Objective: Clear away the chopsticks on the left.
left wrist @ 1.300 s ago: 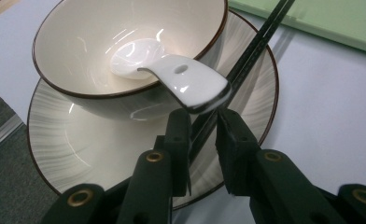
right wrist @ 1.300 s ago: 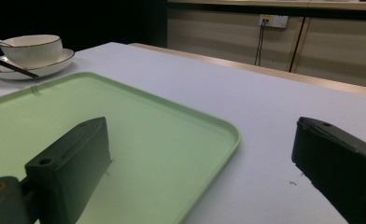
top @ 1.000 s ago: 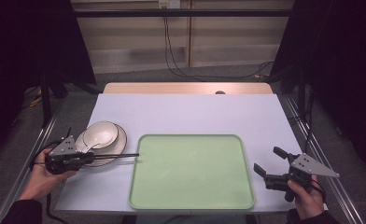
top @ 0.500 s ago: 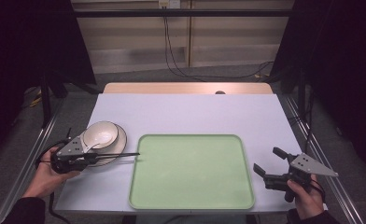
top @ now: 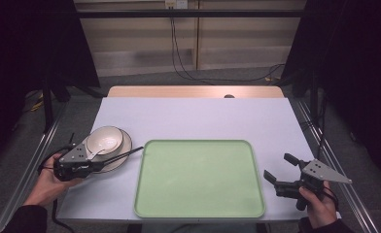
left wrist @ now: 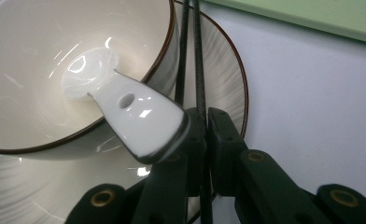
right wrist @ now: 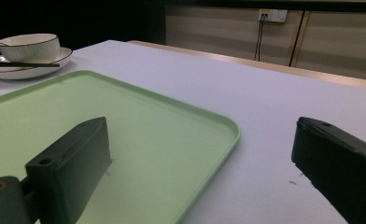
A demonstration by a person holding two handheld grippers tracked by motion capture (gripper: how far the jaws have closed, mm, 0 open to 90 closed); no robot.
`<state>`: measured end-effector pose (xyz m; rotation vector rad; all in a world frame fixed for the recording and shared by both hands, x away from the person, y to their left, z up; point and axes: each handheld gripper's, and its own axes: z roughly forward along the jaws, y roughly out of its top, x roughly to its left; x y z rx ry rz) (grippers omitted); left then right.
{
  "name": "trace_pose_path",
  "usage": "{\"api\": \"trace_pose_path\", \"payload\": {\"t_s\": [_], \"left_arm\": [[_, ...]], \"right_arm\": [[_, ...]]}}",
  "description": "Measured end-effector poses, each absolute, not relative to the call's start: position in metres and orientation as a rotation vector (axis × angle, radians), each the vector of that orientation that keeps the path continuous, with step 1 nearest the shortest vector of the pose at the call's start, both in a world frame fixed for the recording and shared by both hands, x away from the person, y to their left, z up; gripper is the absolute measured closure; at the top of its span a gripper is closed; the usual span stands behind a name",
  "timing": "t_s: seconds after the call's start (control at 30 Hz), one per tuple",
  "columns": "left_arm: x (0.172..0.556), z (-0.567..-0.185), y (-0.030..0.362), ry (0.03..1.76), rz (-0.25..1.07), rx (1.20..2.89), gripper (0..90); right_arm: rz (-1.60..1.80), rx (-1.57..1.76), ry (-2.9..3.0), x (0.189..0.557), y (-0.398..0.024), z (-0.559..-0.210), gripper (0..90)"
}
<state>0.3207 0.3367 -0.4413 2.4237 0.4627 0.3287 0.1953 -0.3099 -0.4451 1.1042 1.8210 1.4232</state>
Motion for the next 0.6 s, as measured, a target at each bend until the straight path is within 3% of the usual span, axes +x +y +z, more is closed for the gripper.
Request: {"api": "trace_pose_path", "payload": {"t_s": [0.6], "left_arm": [[0.309, -0.427, 0.332, 0.589, 0.278, 2.324, 86.1]], "right_arm": [[1.457, 1.088, 1.826, 0.195, -0.308, -0.444, 3.9]]}}
